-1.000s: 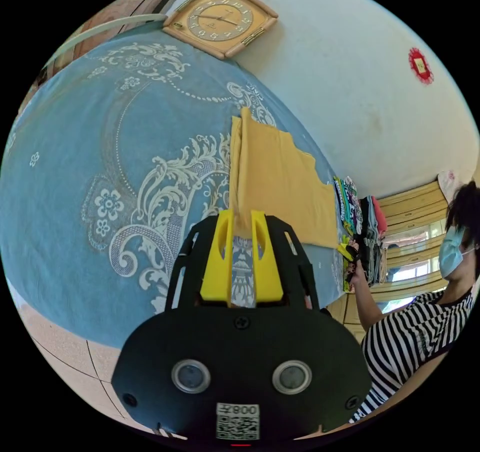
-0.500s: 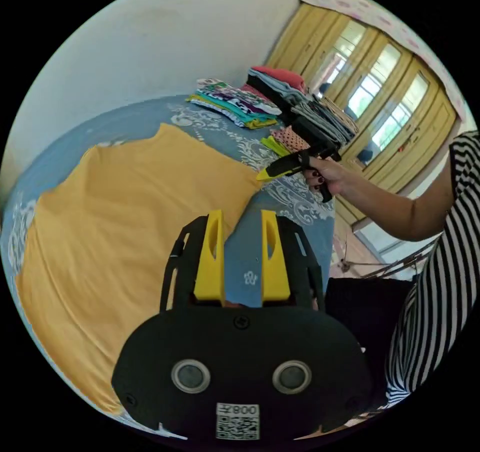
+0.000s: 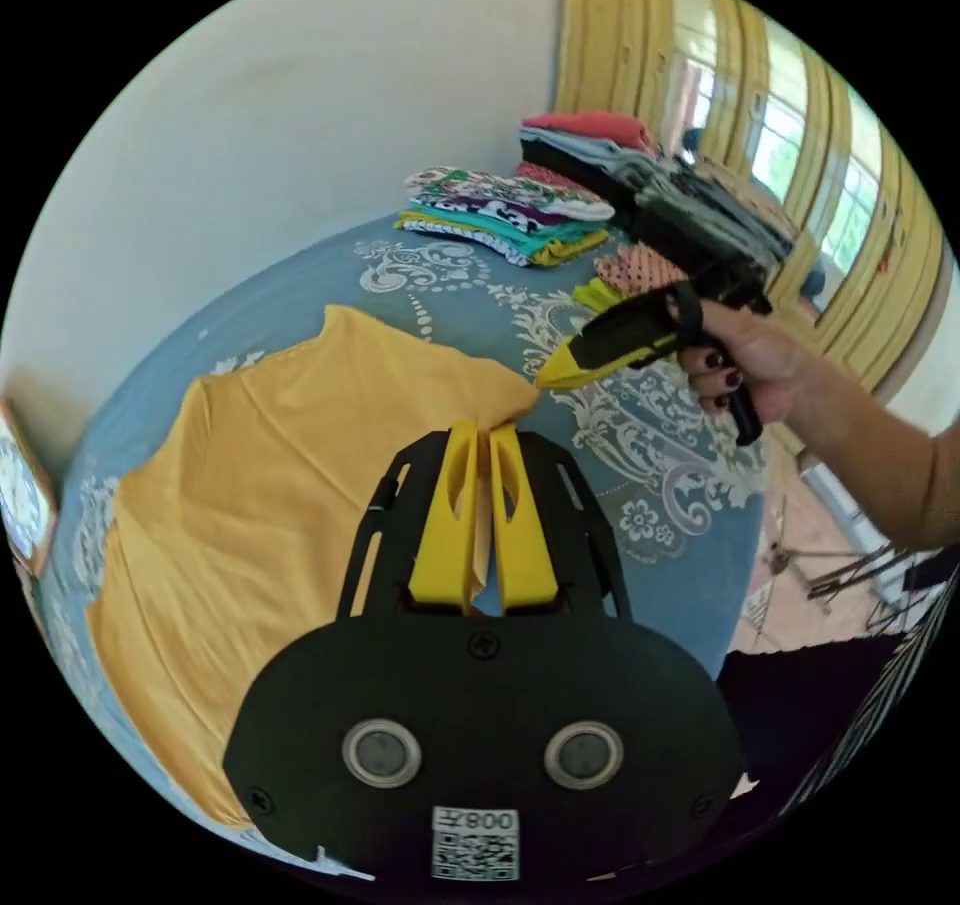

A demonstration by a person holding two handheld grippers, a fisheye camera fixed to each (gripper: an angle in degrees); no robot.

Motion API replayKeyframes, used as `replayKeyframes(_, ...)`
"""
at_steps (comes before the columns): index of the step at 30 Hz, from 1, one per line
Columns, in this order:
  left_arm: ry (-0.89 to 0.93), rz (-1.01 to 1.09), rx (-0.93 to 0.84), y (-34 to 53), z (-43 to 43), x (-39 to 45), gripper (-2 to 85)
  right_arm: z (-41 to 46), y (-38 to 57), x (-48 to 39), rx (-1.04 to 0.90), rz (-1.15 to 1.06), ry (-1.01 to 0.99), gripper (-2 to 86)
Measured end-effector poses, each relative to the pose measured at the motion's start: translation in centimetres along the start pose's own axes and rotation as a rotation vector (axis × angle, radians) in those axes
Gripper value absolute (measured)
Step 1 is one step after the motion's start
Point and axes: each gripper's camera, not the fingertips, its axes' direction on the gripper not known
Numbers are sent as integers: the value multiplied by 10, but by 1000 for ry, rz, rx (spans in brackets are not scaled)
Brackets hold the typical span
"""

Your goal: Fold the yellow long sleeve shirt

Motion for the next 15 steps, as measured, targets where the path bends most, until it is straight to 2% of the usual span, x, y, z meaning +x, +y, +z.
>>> replayKeyframes(3,170,-209,68,13,-1,-36,20,4,-9,18,40,68,-41,92)
replayKeyframes(6,243,-309,108,24,1,-55,19,17,-25,31,65,108,-127,105)
replayKeyframes(15,232,-235,93,23,11,-37,17,59,-94,42,100,141,-193,118)
